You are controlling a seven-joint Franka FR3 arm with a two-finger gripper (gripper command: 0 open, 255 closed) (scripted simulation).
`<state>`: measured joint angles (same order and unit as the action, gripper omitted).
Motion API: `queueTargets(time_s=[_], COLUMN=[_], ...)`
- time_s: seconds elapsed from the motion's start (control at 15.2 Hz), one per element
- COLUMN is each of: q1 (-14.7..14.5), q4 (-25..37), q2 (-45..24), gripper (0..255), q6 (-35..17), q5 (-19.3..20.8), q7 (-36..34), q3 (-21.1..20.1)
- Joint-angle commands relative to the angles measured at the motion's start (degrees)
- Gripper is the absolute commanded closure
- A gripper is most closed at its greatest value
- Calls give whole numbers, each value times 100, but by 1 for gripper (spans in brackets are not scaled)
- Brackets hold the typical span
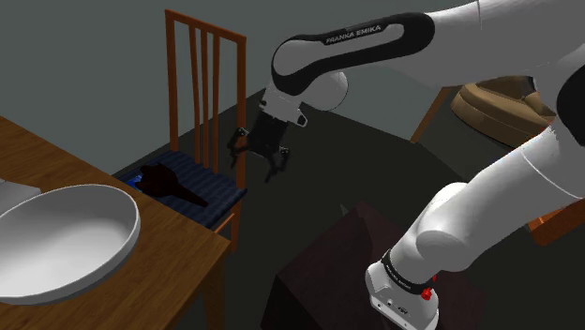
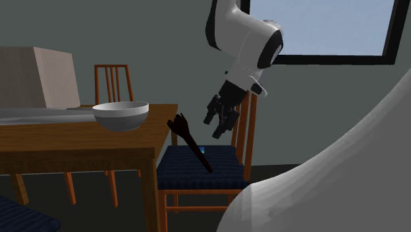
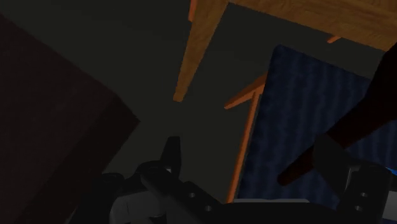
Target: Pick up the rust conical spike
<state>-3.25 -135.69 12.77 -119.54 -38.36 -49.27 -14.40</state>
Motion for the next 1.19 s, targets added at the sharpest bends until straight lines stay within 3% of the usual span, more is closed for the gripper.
queueTargets(time_s=[0.0,0.86,1.12], q1=[-50,-394,-412], q4=[189,2091,2182], q2=[-430,-3235,-3510], gripper=[0,0,0], q6=[-326,-1873,-2049], q5=[-231,-1304,-1420], q7=[-261,-1603,-1497], q3=[-106,-359,-380])
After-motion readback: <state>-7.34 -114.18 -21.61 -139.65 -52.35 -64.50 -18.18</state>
